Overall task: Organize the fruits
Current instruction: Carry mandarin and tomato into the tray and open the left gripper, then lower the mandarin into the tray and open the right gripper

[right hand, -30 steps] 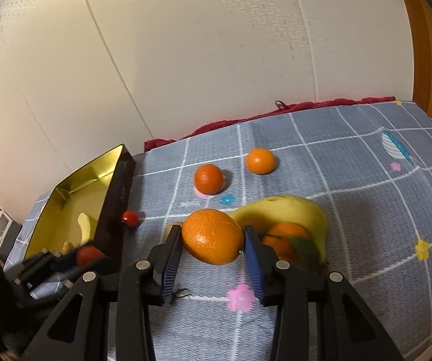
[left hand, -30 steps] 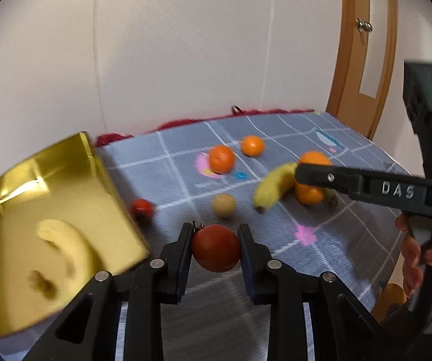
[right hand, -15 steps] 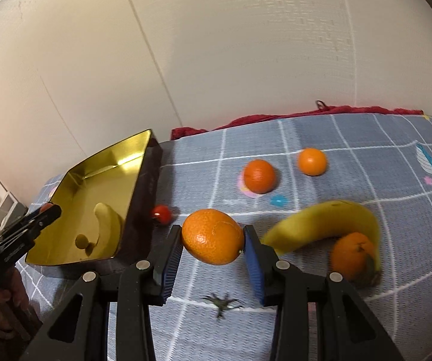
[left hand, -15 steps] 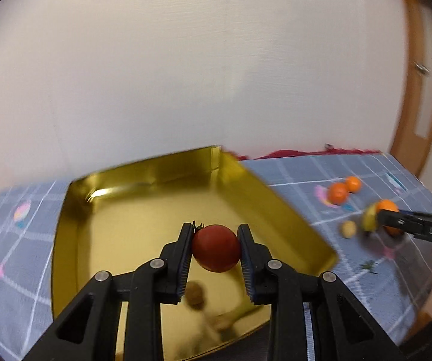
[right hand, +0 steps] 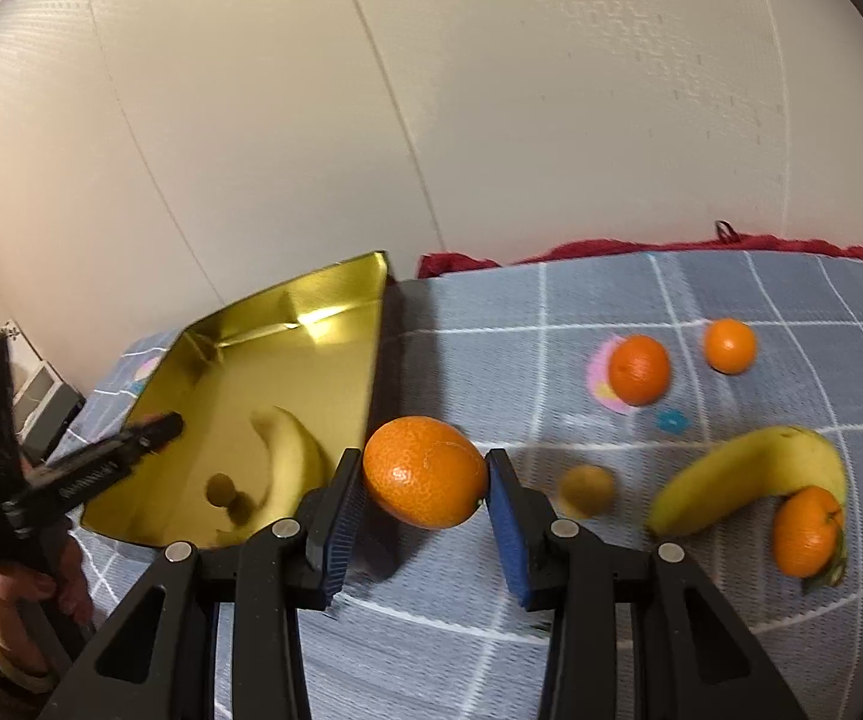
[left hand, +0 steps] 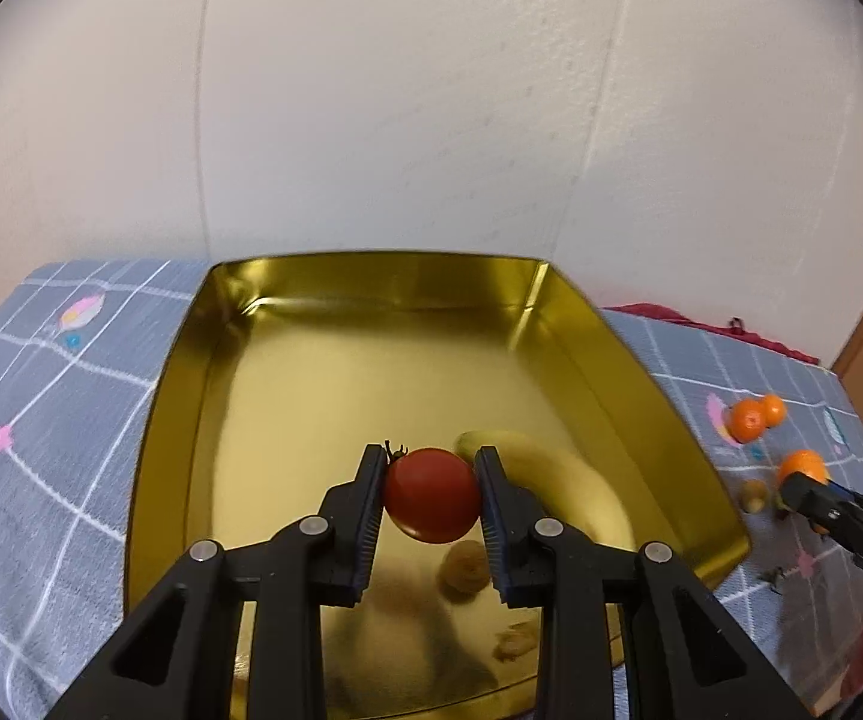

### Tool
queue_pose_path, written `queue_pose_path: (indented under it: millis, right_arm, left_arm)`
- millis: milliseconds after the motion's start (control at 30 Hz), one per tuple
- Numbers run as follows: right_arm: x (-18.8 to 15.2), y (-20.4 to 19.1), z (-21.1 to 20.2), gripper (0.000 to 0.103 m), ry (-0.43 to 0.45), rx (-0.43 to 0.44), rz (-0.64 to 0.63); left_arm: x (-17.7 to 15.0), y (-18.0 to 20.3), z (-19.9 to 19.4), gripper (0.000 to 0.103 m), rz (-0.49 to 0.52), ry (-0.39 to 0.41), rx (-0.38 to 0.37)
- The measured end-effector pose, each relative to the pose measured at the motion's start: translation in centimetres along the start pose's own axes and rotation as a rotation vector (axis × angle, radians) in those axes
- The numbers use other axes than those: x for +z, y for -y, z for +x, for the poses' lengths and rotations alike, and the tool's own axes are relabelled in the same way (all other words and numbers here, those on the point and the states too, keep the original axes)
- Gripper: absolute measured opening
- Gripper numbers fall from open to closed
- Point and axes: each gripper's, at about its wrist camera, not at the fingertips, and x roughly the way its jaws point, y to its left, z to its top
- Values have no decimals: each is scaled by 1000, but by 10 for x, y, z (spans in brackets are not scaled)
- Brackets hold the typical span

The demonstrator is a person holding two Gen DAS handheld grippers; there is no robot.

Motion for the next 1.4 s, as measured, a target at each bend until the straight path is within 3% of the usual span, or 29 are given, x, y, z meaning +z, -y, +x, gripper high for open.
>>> queue_pose_path:
  millis: [133, 433, 800, 867, 1033, 1133, 1400]
  right_arm:
    - [3, -18, 8, 41, 6, 29, -21]
    - [1, -61, 36, 41, -22, 79, -95]
    - [-6, -87, 63, 41, -70, 84, -141]
    - [-7, -89, 66, 41, -76, 82, -147]
    - [-9, -94, 75, 41, -94, 62, -167]
    - [-10, -95, 80, 41, -106, 50, -173]
    - [-12, -96, 86, 41, -114, 26, -189]
  left_arm:
    - [-3, -5, 10, 30, -14, -49, 34]
    - [-6, -3, 17, 30, 27, -74, 68]
    - [-8, -12, 27, 31, 10, -124, 71]
    - [-8, -16, 29, 34, -5, -141, 64]
    - [-6, -24, 20, 59, -56, -126, 39]
    - [-4, -30, 13, 68, -78, -100, 44]
    - [3, -44, -9, 80, -130, 3, 69]
